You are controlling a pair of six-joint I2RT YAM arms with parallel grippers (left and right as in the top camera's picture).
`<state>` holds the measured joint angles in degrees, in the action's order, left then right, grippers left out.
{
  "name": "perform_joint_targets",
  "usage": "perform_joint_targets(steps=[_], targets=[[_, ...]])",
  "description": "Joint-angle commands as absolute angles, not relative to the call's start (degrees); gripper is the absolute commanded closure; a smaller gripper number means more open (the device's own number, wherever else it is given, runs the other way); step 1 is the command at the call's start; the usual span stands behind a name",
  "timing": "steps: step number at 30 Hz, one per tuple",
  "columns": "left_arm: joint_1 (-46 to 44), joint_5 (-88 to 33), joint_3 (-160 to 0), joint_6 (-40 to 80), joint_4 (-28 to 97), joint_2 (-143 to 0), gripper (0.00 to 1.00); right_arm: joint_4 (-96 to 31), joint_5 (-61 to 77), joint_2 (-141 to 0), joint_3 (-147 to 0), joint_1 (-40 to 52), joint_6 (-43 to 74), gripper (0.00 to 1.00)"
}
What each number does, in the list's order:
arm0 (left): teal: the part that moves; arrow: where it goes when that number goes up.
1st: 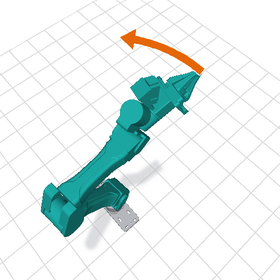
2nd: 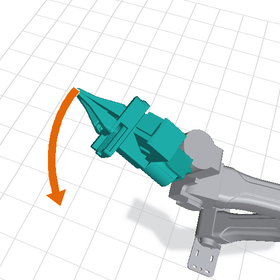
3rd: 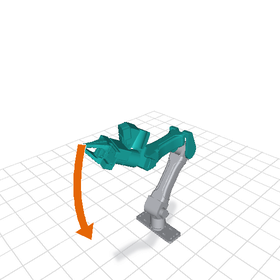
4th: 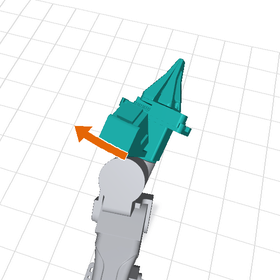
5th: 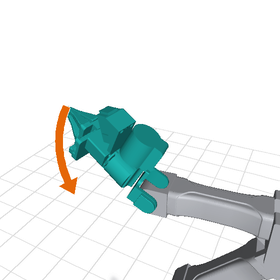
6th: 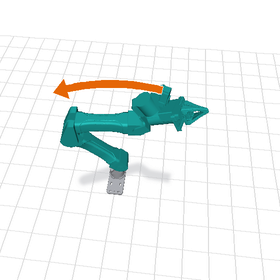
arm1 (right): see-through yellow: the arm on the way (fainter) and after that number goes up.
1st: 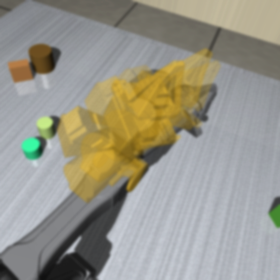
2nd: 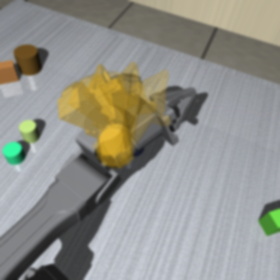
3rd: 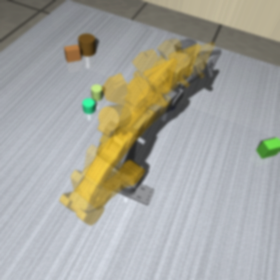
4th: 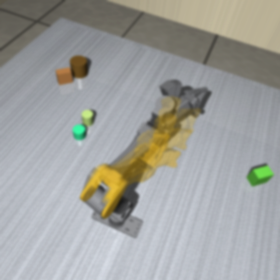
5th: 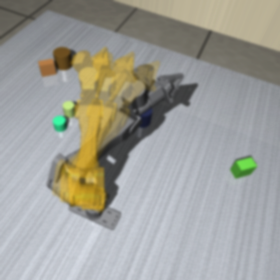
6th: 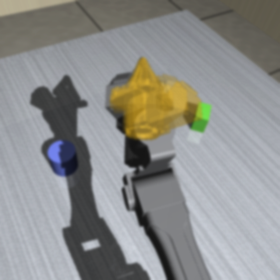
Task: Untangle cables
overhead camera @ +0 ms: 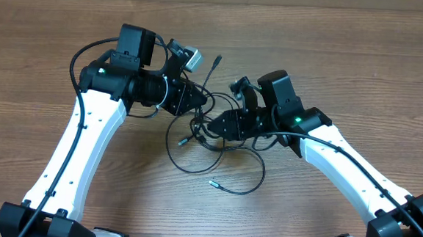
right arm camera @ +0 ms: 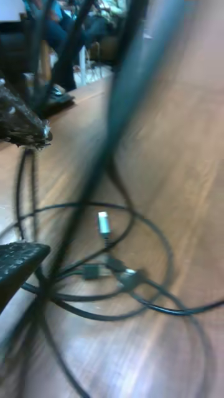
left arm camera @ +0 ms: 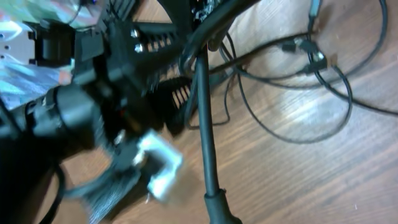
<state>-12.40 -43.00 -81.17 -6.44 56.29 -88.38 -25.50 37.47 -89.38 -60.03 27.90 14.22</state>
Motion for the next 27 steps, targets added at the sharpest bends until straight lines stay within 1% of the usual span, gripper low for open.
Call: perform_joint_targets(steps=[1,4,8,13,16,17,18,21,23,25,27], targets=[[-12.8,-42.7,-82.5,-7.5,58.6,-87.1,0.96,-20.6,38.6,-89.4,-60.1,28.2,15.2,0.51],[-12.8,-41.2,-82.5,-7.5,60.5,-87.1,0.96,-15.2,39.7,-89.4,-60.1,28.2,17.0,0.51],[-12.8,-41.1,-82.5,-7.5,62.7,-87.1,0.96,-9.3,37.3,-89.4,-60.1,28.2,17.8,0.51],[-12.9,-42.4,-82.5,-7.5,63.2,-87.1,0.96,-5.5,35.4,-89.4,-60.1,28.3,17.8,0.52],[-13.0,-42.4,-82.5,-7.5,63.2,-87.1,0.96,-5.2,35.5,-89.4,-60.1,28.5,17.8,0.61],[-13.0,-42.4,-82.5,-7.5,63.0,-87.1,0.96,-5.5,35.5,-89.4,-60.1,28.8,17.8,0.66],[-13.0,-42.3,-82.5,-7.5,63.0,-87.1,0.96,-5.6,35.6,-89.4,-60.1,28.9,17.8,0.69],[-13.0,-40.4,-82.5,-7.5,62.7,-87.1,0.96,-6.5,35.6,-89.4,-60.1,29.6,17.8,0.85],[-13.0,-37.9,-82.5,-7.4,62.8,-87.1,0.96,-8.0,35.3,-89.4,-60.1,29.7,17.8,0.92],[-12.9,-34.7,-82.5,-5.5,62.8,-87.1,0.96,-11.2,31.9,-89.4,-60.1,29.7,17.8,0.96],[-12.8,-30.5,-82.5,-3.0,63.0,-87.1,0.96,-15.7,24.7,-89.4,-60.1,29.6,18.4,0.96]])
